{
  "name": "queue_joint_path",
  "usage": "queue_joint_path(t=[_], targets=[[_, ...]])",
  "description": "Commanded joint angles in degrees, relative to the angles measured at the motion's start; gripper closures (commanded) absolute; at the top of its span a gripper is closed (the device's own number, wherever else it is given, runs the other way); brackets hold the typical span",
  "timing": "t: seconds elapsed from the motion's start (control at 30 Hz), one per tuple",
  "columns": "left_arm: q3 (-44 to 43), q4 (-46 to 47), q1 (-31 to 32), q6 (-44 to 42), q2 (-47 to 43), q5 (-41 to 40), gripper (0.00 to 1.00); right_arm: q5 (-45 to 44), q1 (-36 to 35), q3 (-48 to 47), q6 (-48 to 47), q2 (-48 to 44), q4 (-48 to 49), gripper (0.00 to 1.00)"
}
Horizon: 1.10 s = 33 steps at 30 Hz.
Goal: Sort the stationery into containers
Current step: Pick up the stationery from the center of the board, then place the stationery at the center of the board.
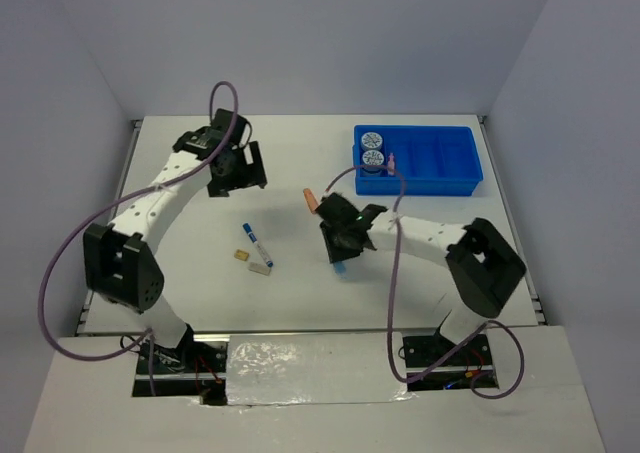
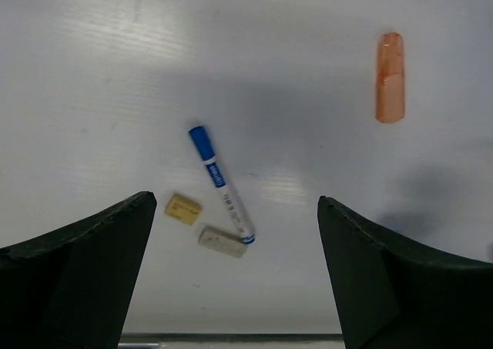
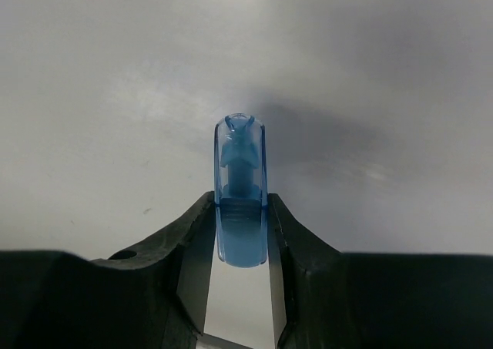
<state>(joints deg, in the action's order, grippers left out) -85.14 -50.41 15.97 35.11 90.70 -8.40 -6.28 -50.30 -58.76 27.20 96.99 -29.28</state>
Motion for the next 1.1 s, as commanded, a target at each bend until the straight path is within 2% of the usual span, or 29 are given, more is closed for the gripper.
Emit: queue_joint_path(t=[0.0,0.13,0.23,0.4,0.57,0.63,0.73,0.8,0.83,0.93,1.07], targets=[[-7.73,2.86,4.94,5.57,6.23,-1.0,0.01,-1.36,8.44,-1.87,2.07,-11.53,2.3,0.79],[-13.72,4.7,7.93,10.05,14.57,-1.17,0.01,-2.24,24.32,-10.65,-3.55,-11.83,-2.97,0.79],[-19.08,5.76,9.61,12.17,21.68,-1.53,0.01,-2.33,32.34,-21.27,-7.42,-4.38,-7.27,0.79],[-32.97,2.96,11.36,13.05,33.48,0.05,0.01,-6.9,37.55,-43.25,-11.29,11.18,-13.43,0.76],[-33.34,5.76,12.95,13.49,34.81,0.59,0.01,-7.95,40.46,-63.09,-16.46,25.23,-20.27,0.74],[-33.77,5.85,13.13,13.4,34.99,0.14,0.01,-8.04,41.42,-66.99,-17.0,28.69,-21.26,0.71],[-35.52,5.5,13.21,13.4,37.18,0.05,0.01,-6.64,43.27,-67.1,-16.22,29.31,-20.74,0.67],[-36.4,4.89,13.3,13.75,39.03,0.23,0.01,-3.75,44.67,-66.57,-16.04,29.22,-19.59,0.55],[-36.67,4.89,13.39,13.93,39.55,0.06,0.01,-3.13,44.94,-66.48,-15.86,29.31,-19.59,0.41],[-36.32,5.23,13.74,14.89,41.14,-0.21,0.01,0.74,45.91,-66.13,-14.9,29.31,-19.76,0.2],[-38.6,4.98,14.79,15.42,45.08,-1.43,0.01,4.43,45.73,-63.85,-14.19,24.85,-18.72,0.19]])
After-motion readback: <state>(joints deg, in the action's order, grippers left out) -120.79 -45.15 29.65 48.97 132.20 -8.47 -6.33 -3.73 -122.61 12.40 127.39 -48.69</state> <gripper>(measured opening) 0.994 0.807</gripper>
